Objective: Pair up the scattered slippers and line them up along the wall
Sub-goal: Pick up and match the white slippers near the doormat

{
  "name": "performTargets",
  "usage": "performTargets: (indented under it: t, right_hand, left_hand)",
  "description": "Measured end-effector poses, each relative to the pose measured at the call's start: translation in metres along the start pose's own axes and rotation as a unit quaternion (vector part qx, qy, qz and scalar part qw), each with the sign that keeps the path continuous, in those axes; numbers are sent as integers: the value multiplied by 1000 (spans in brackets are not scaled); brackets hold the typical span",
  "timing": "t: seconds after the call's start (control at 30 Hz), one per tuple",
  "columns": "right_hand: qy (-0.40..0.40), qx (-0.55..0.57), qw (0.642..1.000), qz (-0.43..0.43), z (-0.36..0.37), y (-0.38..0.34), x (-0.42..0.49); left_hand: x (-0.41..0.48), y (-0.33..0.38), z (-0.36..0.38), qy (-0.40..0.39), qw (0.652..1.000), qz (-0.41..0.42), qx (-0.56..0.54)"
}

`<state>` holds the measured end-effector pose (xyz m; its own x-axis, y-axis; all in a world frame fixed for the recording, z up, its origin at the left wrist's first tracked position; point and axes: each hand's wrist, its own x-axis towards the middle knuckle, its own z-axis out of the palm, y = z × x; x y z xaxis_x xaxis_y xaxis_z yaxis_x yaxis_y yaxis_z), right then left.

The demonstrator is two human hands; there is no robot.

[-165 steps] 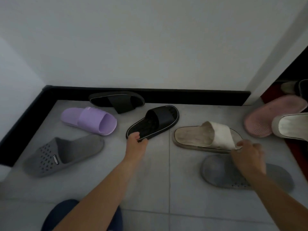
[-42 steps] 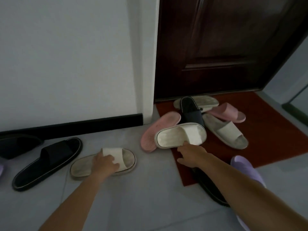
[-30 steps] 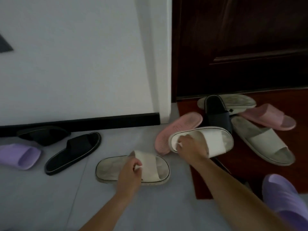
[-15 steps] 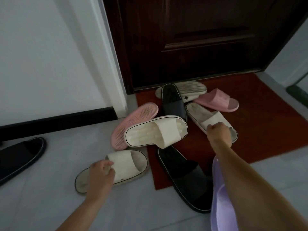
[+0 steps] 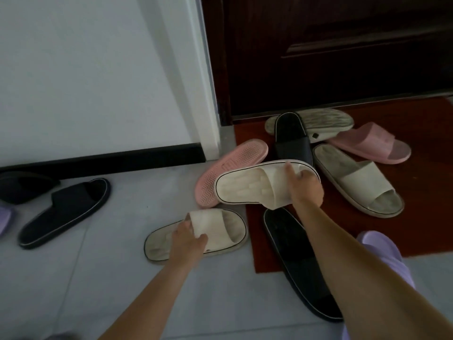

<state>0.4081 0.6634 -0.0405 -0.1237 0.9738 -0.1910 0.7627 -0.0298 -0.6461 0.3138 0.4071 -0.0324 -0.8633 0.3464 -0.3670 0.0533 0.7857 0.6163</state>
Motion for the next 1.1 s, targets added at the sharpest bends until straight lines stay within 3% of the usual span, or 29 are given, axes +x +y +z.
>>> performTargets:
  t: [0.1,0.2,0.27,0.33,0.47,0.53,0.63,0.73,0.83,0.97,1.1]
  right_hand:
    - [-2,45,998,-43,-6,-13,-12]
    - [-48,109,987,-111,-4,-41,-36]
    - [-85,135,976,-150,0,-65,-57]
    - [-114,133,966,-191,5,-89,-78]
    - [-170,70,937,-296,20,-139,-128]
    - [-208,-6,916,-344,29,-156,-155]
    - [-237,-58,890,-385,29,-164,-177]
    - [-254,-111,896,-346,4,-154,-169]
    - [-282,-60,923,-256,-26,-123,-150]
    - [-221,-50,958,-174,-63,-64,-125]
    - [-216,-126,961,-115,-109,-7,-81]
  left_hand:
    - [-6,-5,-3,16,1000,25,-4]
    - [-11,3,-20,55,994,89,-14]
    - [-12,10,-42,71,994,78,-18]
    - [-7,8,-71,81,995,54,-8]
    - [5,-9,-131,116,987,95,53]
    - [14,-11,-150,85,986,127,63]
    - [21,-6,-155,-40,983,180,17]
    - [21,-9,-136,-51,979,197,25]
    - [22,-3,-105,-65,982,172,-34]
    - [22,25,-77,-71,985,109,-115]
    - [13,46,-59,-74,983,77,-151]
